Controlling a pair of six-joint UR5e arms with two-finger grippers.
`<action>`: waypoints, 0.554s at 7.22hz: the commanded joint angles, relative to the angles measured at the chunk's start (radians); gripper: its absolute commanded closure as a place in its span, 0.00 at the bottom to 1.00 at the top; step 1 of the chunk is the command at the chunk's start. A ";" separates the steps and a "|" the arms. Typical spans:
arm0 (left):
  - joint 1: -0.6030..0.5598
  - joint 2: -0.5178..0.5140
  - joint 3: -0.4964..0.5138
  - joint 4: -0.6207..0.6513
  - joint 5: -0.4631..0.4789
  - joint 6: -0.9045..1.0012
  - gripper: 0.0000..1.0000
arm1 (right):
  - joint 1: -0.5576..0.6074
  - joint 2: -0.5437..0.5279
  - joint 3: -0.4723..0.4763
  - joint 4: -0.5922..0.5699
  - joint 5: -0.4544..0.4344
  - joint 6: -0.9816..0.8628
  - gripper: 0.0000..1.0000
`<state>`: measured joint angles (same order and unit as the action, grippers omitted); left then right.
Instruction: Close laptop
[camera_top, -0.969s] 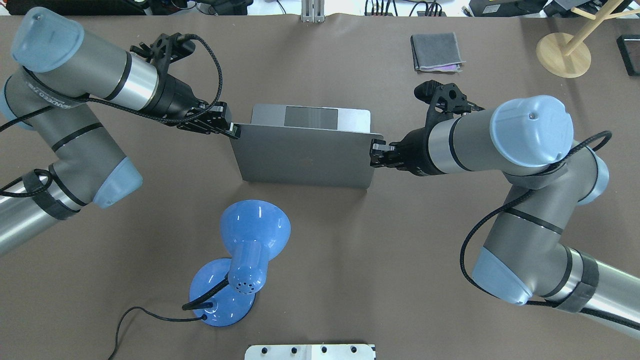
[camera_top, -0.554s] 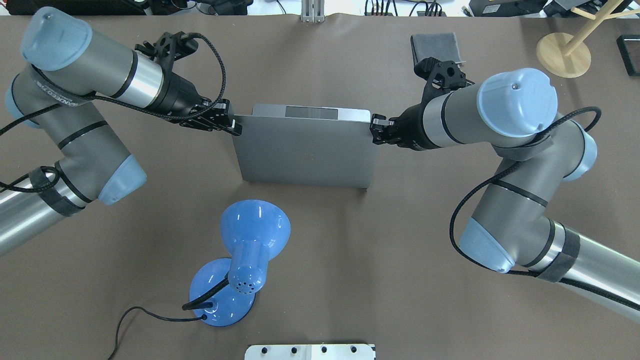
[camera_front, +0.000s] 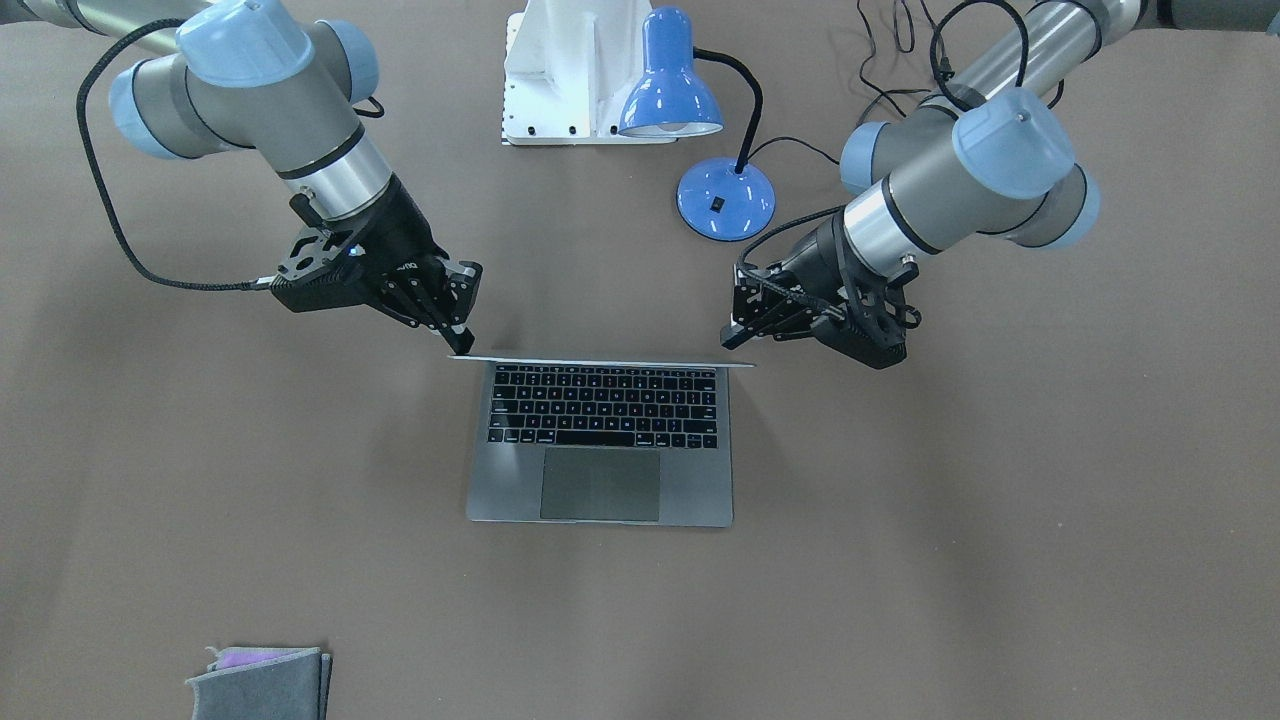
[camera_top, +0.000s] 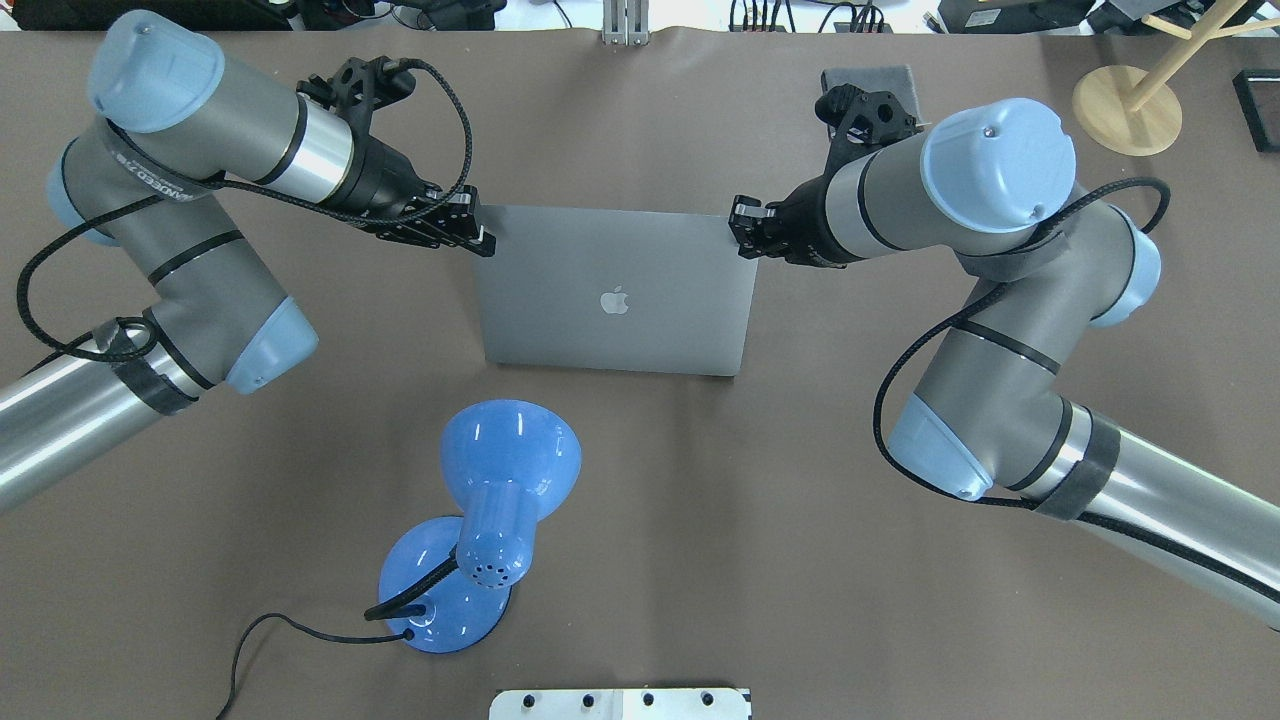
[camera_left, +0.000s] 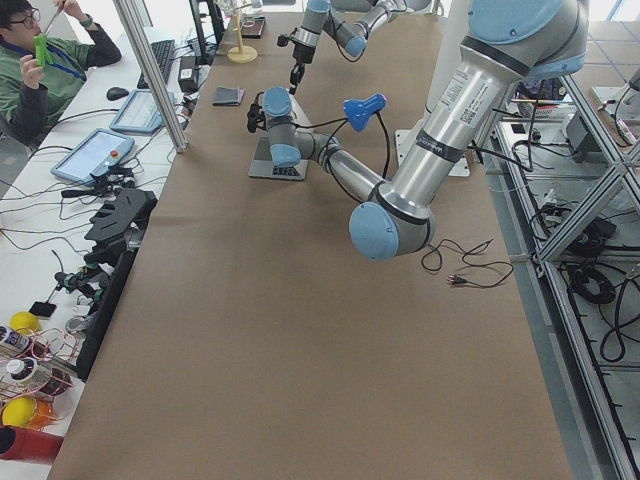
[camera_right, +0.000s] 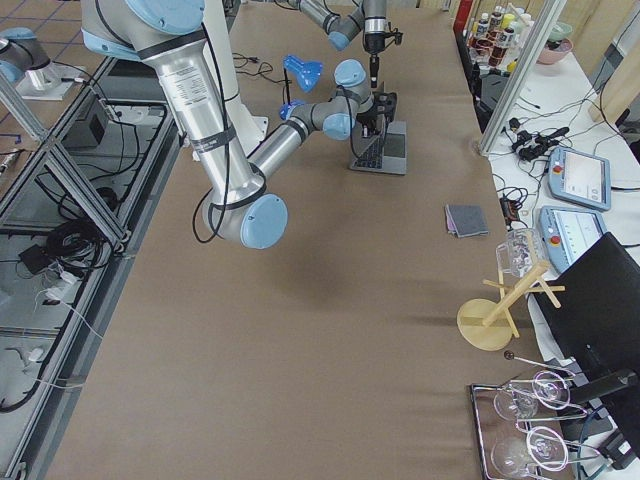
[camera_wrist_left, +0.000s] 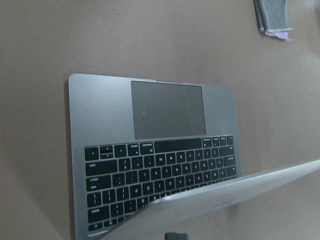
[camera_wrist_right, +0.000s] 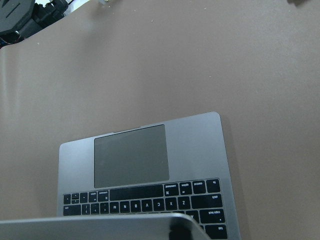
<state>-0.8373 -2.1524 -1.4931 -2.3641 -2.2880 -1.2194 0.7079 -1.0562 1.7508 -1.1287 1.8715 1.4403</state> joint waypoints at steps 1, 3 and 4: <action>-0.003 -0.032 0.072 0.002 0.022 0.060 1.00 | 0.005 0.022 -0.048 0.001 0.000 -0.001 1.00; -0.002 -0.079 0.144 0.002 0.070 0.061 1.00 | 0.012 0.065 -0.126 0.003 -0.002 -0.003 1.00; -0.002 -0.099 0.183 0.002 0.074 0.073 1.00 | 0.012 0.071 -0.152 0.007 -0.003 -0.003 1.00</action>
<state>-0.8396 -2.2262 -1.3566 -2.3624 -2.2281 -1.1567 0.7183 -0.9998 1.6362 -1.1253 1.8701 1.4375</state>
